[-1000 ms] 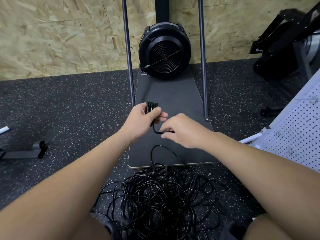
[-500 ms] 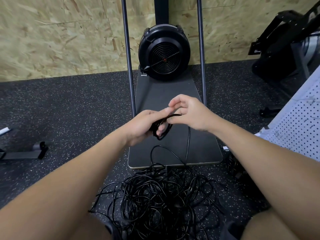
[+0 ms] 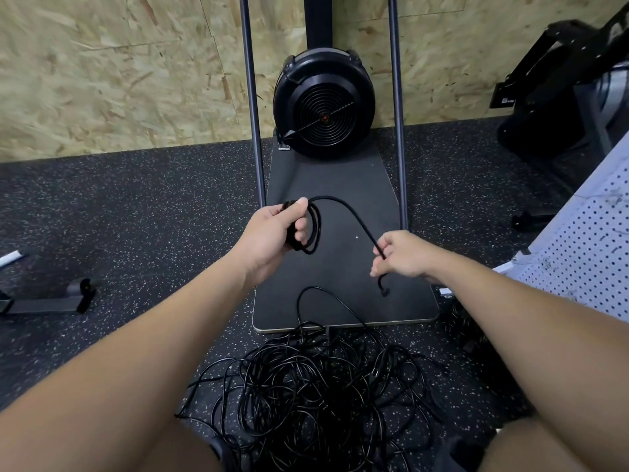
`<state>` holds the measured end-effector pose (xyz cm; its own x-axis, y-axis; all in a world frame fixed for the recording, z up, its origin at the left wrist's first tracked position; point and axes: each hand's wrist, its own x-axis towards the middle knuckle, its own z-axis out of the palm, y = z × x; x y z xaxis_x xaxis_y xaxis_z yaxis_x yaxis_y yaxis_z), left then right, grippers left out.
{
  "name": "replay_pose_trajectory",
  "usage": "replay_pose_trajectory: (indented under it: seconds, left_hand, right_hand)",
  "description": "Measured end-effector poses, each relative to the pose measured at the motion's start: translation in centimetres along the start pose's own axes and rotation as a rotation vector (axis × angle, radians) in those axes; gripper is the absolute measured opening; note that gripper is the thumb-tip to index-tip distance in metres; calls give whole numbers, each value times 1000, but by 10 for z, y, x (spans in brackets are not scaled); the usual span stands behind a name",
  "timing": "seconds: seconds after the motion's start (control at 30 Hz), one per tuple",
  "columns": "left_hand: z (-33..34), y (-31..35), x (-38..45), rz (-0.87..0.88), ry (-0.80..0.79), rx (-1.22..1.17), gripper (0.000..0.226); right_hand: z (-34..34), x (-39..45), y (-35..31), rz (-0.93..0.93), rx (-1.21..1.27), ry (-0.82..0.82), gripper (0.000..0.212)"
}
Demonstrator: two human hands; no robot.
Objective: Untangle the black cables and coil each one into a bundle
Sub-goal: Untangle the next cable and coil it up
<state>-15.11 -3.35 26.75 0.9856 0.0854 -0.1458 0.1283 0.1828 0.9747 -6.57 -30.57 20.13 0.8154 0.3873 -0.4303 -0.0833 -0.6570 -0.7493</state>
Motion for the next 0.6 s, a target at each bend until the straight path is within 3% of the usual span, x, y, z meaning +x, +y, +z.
replay_pose_trajectory:
  seconds: [0.13, 0.23, 0.3, 0.37, 0.47, 0.53, 0.6]
  left_hand:
    - [-14, -3, 6, 13, 178, -67, 29]
    - [-21, -5, 11, 13, 297, -87, 27]
    - [-25, -5, 12, 18, 327, -54, 27]
    - [-29, -6, 15, 21, 303, 14, 26]
    - [-24, -11, 14, 23, 226, 67, 19]
    - [-15, -11, 10, 47, 161, 160, 12]
    - [-8, -14, 6, 48, 98, 231, 13]
  right_hand:
    - [-2, -7, -9, -49, 323, 64, 34]
    - [-1, -4, -19, -142, 409, 231, 19]
    - [0, 2, -23, -229, 152, 346, 14]
    - [6, 2, -31, -335, -263, 393, 18]
    - [20, -14, -52, -437, -673, 196, 19]
    - [31, -25, -66, -507, -796, 35, 23]
    - [39, -33, -78, -579, -840, -15, 24]
